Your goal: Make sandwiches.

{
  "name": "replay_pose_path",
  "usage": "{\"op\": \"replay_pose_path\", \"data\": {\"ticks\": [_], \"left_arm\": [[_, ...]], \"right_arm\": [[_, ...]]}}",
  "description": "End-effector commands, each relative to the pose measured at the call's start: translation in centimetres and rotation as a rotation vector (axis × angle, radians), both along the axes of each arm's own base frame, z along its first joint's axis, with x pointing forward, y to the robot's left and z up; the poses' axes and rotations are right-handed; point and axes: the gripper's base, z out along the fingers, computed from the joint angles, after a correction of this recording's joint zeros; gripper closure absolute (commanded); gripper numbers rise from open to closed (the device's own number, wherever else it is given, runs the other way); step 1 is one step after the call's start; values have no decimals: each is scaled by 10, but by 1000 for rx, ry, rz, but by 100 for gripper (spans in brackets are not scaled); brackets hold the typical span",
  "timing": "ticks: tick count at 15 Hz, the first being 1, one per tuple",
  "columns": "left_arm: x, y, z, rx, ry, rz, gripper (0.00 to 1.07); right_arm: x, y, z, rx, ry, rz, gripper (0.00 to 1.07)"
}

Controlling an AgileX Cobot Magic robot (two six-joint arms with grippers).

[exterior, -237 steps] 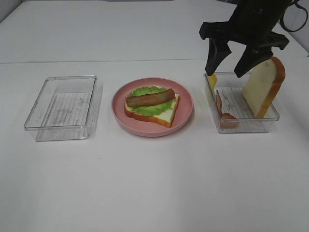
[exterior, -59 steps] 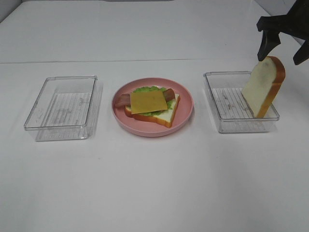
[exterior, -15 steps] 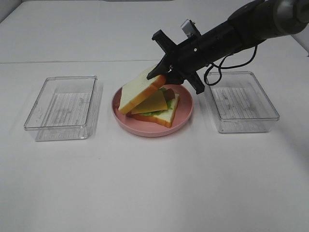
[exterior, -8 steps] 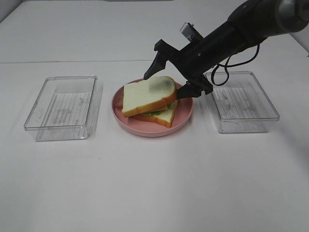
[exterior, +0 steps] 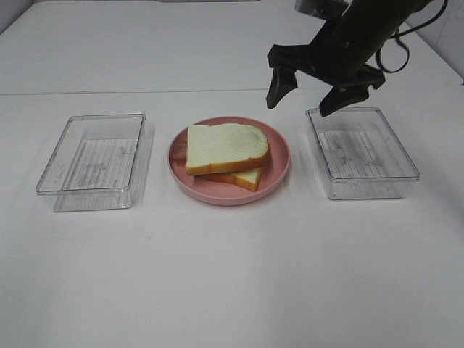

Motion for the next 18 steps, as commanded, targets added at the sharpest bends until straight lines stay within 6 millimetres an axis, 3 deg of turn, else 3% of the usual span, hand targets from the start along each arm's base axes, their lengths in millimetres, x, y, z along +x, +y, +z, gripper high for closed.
{"op": "replay_pose_path", "data": {"ticks": [1, 2, 4, 7, 10, 12, 14, 15, 18], "left_arm": [[-2, 1, -1, -10, -24, -2, 32], [-2, 1, -1, -10, -24, -2, 32], [-2, 1, -1, -10, -24, -2, 32], [-2, 1, -1, -10, -24, -2, 32], [-2, 1, -1, -10, -24, -2, 32], [-2, 1, -1, -10, -24, -2, 32], [-2, 1, -1, -10, -24, -2, 32], [-2, 1, -1, -10, -24, -2, 32], [-2, 1, -1, -10, -24, -2, 32]], "right_arm": [[-22, -14, 36, -110, -16, 59, 23], [-28, -17, 45, -127, -18, 68, 23], [-64, -36, 95, -224, -60, 100, 23], [-108, -51, 140, -238, -87, 107, 23], [-161, -67, 162, -225, -140, 103, 24], [-191, -76, 158, -223, -148, 102, 24], [-234, -89, 140, -225, -139, 102, 24], [-266, -98, 121, -227, -132, 103, 24], [-324, -116, 77, -222, -152, 101, 24]]}}
